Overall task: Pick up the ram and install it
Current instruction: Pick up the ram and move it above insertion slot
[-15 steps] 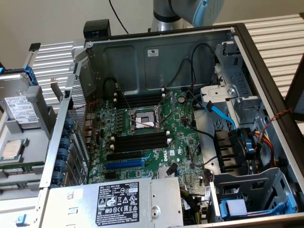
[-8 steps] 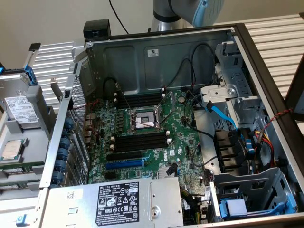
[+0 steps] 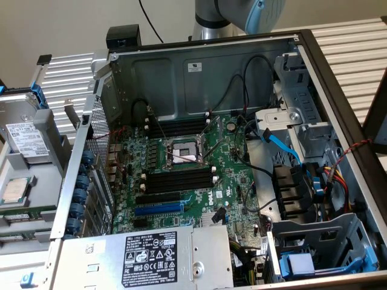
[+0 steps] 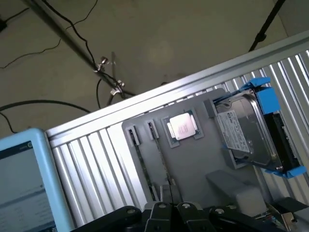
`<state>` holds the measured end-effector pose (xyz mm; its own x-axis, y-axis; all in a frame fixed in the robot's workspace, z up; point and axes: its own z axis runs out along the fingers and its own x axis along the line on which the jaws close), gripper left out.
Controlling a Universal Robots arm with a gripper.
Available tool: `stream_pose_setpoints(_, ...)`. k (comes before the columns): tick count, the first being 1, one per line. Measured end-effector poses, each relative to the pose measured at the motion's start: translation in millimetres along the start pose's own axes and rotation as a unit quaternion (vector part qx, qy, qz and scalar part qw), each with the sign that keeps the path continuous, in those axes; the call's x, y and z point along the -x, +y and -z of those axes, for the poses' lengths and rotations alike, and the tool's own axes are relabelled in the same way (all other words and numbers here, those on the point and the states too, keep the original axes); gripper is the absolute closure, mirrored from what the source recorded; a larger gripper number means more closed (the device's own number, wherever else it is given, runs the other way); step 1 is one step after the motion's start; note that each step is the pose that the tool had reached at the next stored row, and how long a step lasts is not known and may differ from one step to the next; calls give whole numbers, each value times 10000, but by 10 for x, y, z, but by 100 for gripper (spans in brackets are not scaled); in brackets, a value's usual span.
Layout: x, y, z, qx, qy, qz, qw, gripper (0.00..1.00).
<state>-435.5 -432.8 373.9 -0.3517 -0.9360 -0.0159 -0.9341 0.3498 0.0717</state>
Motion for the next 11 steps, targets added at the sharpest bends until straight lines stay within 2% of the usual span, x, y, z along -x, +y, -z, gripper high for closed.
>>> stream_pose_setpoints(3,0,0,-3,4,20,274,9996,89)
stream_pose_setpoints(6,0,0,-4,-17,31,522,9986,89)
stream_pose_setpoints(7,0,0,-5,-32,33,592,9982,89)
stream_pose_setpoints(11,0,-1,-13,-151,14,882,9960,89)
